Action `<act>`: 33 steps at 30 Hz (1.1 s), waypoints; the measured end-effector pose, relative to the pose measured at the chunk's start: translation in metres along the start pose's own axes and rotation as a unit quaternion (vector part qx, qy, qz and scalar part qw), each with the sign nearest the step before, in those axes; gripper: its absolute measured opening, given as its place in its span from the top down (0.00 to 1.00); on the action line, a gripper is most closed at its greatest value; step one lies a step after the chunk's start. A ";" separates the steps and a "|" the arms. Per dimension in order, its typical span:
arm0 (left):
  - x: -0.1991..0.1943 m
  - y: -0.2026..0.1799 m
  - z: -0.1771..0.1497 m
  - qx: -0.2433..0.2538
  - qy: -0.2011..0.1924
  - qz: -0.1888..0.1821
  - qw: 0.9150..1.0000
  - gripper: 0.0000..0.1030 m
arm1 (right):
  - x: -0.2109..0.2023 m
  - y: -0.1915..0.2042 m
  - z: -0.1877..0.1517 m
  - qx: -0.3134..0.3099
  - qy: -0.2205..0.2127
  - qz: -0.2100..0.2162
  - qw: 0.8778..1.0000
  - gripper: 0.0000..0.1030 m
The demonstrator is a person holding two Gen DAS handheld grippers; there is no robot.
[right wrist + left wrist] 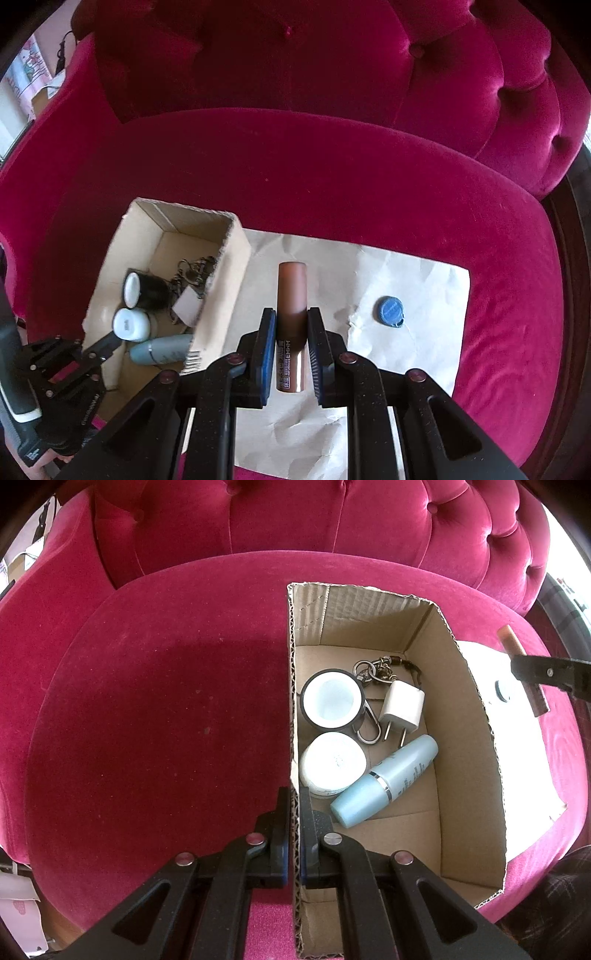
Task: Organize rigid objects
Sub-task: 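Carry the lipstick tube over the box with the right tool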
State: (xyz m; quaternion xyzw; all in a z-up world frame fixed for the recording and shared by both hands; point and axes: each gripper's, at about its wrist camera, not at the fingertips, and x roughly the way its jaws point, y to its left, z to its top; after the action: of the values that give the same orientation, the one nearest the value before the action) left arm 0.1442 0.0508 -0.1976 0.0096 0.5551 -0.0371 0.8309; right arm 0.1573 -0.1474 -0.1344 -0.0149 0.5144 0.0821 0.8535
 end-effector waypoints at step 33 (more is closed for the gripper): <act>0.001 -0.001 0.001 0.000 0.000 0.001 1.000 0.97 | -0.019 0.074 0.039 -0.060 0.008 0.059 0.996 0.84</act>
State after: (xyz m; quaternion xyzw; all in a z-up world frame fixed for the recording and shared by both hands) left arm 0.1449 0.0493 -0.1977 0.0095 0.5552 -0.0364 0.8308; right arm 0.1710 -0.0725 -0.0955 -0.0362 0.5150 0.1623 0.8409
